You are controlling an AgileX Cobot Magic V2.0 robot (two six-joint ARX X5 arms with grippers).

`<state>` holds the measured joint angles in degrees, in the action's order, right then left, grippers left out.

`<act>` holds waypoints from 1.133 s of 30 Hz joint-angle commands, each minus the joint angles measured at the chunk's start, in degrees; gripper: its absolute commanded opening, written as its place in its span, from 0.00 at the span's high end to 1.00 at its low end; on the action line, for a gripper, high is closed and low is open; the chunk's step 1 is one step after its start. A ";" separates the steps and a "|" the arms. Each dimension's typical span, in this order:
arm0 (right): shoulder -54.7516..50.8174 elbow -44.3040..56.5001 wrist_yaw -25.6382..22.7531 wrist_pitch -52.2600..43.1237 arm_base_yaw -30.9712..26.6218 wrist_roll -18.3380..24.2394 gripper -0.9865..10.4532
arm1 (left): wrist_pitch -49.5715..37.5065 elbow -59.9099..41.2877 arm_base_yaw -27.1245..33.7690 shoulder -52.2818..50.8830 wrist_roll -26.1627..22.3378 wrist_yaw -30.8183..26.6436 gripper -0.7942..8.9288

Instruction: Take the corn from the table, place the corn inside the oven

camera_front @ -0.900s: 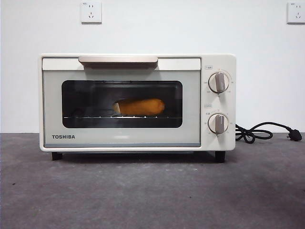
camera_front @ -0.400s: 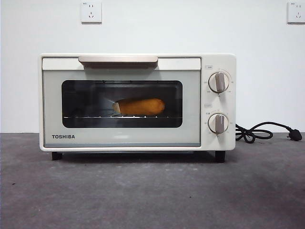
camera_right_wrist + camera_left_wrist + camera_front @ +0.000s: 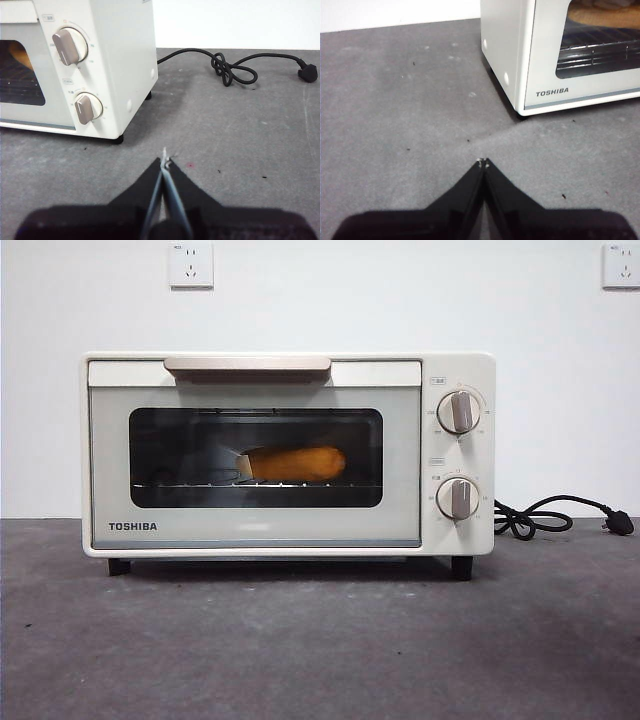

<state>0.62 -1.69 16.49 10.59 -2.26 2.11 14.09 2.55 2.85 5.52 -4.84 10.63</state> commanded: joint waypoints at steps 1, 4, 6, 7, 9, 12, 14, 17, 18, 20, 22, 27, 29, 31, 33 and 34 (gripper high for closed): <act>0.02 0.55 -0.07 -0.26 -0.04 -0.46 0.91 | -0.42 -0.48 0.11 0.70 -0.07 -0.17 0.92; 0.02 0.55 -0.07 -0.26 -0.04 -0.46 0.91 | -0.42 -0.48 0.11 1.60 -0.07 -0.17 0.92; 0.02 0.55 -0.07 -0.26 -0.04 -0.46 0.91 | -0.42 -0.48 0.11 2.19 -0.07 -0.17 0.92; 0.02 0.55 -0.07 -0.26 -0.04 -0.46 0.91 | -0.42 -0.48 0.11 2.51 -0.07 -0.17 0.92; 0.02 0.55 -0.07 -0.26 -0.04 -0.46 0.91 | -0.42 -0.48 0.11 3.13 -0.07 -0.17 0.92; 0.02 0.55 -0.07 -0.26 -0.04 -0.46 0.91 | -0.44 -0.48 0.11 4.52 -0.07 -0.17 0.92; 0.02 0.55 -0.07 -0.26 -0.04 -0.46 0.91 | -0.85 -0.48 0.11 5.03 -0.04 -0.17 0.92; 0.02 0.55 -0.07 -0.26 -0.04 -0.46 0.91 | -0.87 -0.48 0.11 5.16 -0.04 -0.17 0.92; 0.02 0.55 -0.07 -0.26 -0.04 -0.46 0.91 | -0.87 -0.48 0.11 5.16 -0.07 -0.17 0.92; 0.02 0.55 -0.07 -0.26 -0.04 -0.46 0.91 | -0.87 -0.48 0.11 5.16 -0.04 -0.17 0.92; 0.02 0.55 -0.07 -0.26 -0.04 -0.46 0.91 | -0.90 -0.48 0.11 5.16 -0.07 -0.17 0.92; 0.02 0.55 -0.07 -0.26 -0.04 -0.46 0.91 | -0.87 -0.48 0.11 5.16 -0.07 -0.17 0.92; 0.02 0.55 -0.07 -0.26 -0.04 -0.46 0.91 | -0.87 -0.48 0.11 5.16 -0.07 -0.17 0.92; 0.02 0.55 -0.07 -0.26 -0.04 -0.46 0.91 | -0.87 -0.48 0.11 5.16 -0.07 -0.17 0.92; 0.02 0.55 -0.07 -0.26 -0.04 -0.46 0.91 | -0.87 -0.48 0.11 5.16 -0.07 -0.17 0.92; 0.02 0.55 -0.07 -0.26 -0.04 -0.46 0.91 | -0.87 -0.48 0.11 5.16 -0.04 -0.17 0.92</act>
<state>0.62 -1.69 16.49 10.59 -2.26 2.13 13.85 2.55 2.85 10.66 -4.84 10.63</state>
